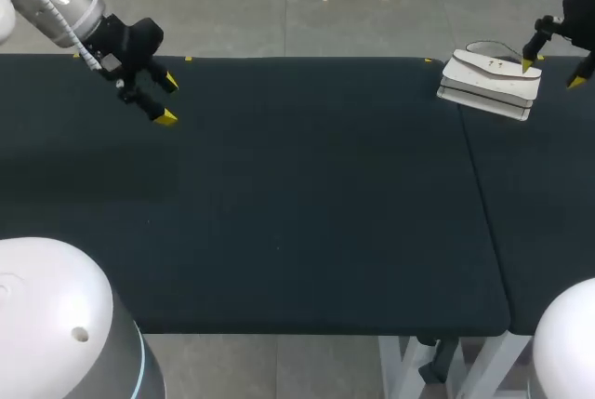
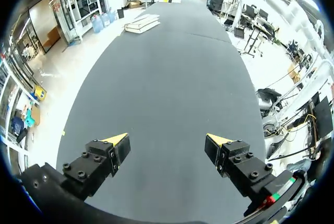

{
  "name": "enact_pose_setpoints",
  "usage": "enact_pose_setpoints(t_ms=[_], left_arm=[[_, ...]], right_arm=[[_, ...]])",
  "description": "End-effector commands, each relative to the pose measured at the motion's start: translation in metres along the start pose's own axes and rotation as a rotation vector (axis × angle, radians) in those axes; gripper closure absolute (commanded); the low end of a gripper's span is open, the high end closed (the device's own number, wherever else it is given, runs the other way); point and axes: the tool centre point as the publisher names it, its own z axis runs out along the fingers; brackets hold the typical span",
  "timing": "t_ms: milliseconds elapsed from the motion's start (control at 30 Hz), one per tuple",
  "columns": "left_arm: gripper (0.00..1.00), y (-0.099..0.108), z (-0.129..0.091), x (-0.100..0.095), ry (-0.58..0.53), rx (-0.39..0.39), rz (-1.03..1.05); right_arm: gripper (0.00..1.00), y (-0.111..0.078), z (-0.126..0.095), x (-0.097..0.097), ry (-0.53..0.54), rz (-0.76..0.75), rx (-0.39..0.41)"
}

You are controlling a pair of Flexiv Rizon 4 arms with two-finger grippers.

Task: Pick up the bag, open it, inspect its contents, close it, and place it on the opposite side

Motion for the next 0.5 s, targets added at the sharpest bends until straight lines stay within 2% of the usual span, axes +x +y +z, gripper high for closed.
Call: enact_pose_setpoints(t_ms=[33, 133, 267, 500], left_arm=[[0.0, -0.007, 0.008, 0.002, 0.019, 0.028, 0.088], [0.0, -0.015, 0.019, 0.007, 0.061, 0.081, 0.212], [0.0, -0.019, 0.032, 0.009, 0.103, 0.088, 0.312], [0.0, -0.02, 0.046, 0.007, 0.158, 0.086, 0.337]], right_arm=[[0.0, 0.0, 0.0, 0.0, 0.001, 0.0, 0.0], [0.0, 0.013, 0.014, -0.006, -0.002, 0.003, -0.032], [0.0, 0.026, 0.033, -0.021, 0.001, 0.059, -0.011], [0.0, 0.042, 0.039, -0.039, 0.042, 0.116, -0.025]])
